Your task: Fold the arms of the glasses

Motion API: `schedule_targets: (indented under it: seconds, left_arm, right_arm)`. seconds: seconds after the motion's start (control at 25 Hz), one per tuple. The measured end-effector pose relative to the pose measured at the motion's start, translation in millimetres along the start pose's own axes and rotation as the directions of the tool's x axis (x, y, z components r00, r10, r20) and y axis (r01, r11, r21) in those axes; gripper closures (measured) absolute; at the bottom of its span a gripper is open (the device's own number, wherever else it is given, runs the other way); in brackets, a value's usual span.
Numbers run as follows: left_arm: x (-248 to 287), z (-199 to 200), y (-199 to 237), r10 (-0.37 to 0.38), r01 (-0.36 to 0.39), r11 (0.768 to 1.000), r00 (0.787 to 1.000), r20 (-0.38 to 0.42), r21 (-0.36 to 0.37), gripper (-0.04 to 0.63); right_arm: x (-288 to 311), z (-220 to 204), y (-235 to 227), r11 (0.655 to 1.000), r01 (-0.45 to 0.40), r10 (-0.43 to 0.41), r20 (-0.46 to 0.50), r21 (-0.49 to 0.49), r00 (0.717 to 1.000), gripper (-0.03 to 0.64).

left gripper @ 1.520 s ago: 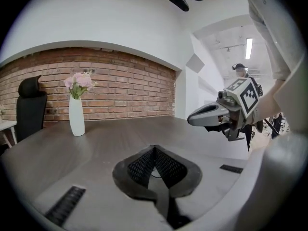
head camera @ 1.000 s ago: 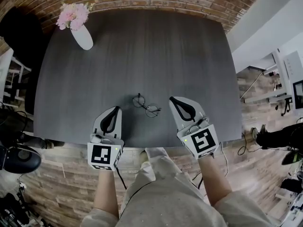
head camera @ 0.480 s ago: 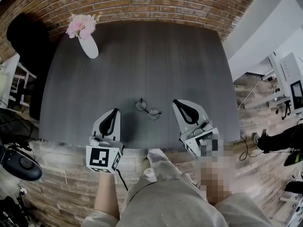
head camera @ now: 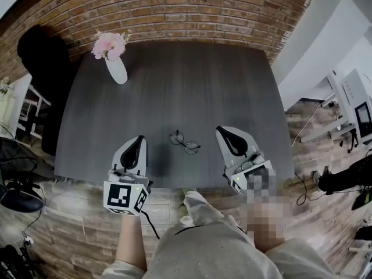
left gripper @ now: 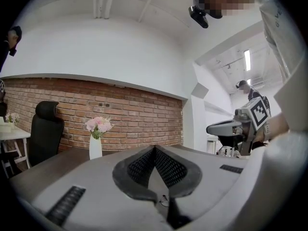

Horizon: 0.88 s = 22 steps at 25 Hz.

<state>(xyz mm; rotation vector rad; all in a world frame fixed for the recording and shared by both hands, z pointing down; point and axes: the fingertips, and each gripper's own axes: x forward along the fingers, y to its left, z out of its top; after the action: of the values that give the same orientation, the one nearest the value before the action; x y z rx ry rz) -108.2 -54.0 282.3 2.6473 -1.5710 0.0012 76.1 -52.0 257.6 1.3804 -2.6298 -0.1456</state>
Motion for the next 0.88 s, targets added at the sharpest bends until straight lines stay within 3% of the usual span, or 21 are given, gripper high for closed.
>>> schedule_targets:
  seconds: [0.4, 0.88]
  left_arm:
    - [-9, 34, -5, -0.011, 0.011, 1.0, 0.999, 0.041, 0.01, 0.597]
    - [-22, 40, -9, -0.022, 0.021, 1.0, 0.998, 0.058, 0.02, 0.597]
  right_arm:
    - [-8, 29, 3, 1.0, 0.014, -0.014, 0.054, 0.005, 0.998, 0.617]
    - [-16, 41, 10, 1.0, 0.025, -0.026, 0.074, 0.009, 0.997, 0.617]
